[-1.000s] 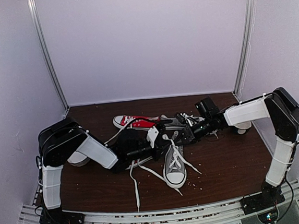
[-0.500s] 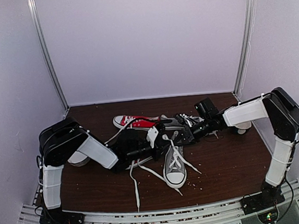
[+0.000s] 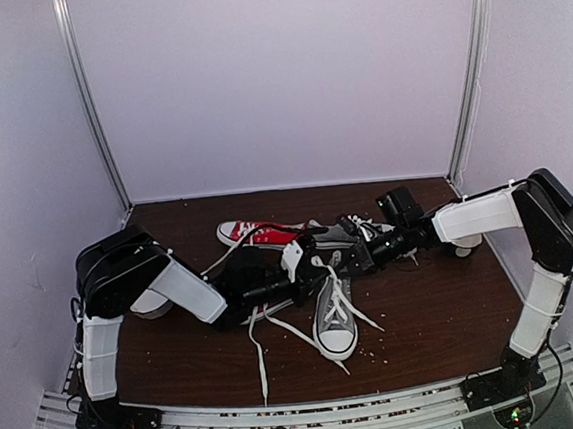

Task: Tie the shoes
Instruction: Cross the half-tied shoelace with the shoelace loop.

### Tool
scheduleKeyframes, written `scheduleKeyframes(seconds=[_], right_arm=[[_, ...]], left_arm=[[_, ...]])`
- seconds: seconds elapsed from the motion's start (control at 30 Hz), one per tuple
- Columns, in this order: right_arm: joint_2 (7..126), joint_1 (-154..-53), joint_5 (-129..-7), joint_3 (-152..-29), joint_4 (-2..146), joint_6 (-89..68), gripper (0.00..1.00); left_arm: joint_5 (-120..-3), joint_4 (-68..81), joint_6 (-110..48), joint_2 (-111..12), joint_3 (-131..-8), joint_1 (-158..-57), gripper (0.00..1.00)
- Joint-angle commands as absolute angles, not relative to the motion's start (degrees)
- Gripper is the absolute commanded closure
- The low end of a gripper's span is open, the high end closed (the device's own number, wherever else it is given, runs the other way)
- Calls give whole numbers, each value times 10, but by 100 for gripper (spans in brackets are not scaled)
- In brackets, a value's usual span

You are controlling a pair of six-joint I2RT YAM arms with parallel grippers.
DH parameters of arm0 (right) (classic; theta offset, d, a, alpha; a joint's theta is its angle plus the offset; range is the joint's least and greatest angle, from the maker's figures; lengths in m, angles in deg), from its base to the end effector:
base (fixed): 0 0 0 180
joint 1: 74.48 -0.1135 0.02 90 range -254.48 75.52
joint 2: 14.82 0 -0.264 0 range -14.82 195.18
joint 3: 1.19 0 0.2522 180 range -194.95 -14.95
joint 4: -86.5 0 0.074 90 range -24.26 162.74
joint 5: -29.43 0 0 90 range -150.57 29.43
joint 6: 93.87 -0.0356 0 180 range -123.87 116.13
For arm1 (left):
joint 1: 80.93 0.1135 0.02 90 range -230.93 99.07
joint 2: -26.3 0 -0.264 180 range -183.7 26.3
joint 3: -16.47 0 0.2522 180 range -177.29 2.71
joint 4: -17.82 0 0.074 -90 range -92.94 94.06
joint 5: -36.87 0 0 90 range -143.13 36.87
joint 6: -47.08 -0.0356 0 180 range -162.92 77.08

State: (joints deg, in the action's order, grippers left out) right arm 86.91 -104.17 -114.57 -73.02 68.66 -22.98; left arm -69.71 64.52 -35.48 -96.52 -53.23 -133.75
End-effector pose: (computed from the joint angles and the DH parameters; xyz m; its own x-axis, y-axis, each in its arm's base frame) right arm 0.2951 0.2014 0.1760 -0.8576 -0.2674 -0.4394 -0.5112 0.3479 0.7859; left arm 0.2469 -0.3423 0.1215 -0.1881 0.0426 -0.9812 0.9184 0.3618 -0.1603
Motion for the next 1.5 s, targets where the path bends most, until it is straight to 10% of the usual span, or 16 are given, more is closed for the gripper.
scheduleKeyframes(seconds=[0.0,0.43,0.9,1.47], right_arm=[[837,-1035,-1117,-723,688,-212,100],[836,-1036,-1112,-723,676,-203,100],[836,-1036,-1119,-723,663,-195,100],[832,-1037,-1119,-723,660,-193,100]], left_arm=[[-703,687,-351,-967,-531,-1339,100],[-702,686,-351,-964,-528,-1338,99],[-724,744,-328,-933,-478,-1324,46],[-699,759,-275,-932,-498,-1319,46]])
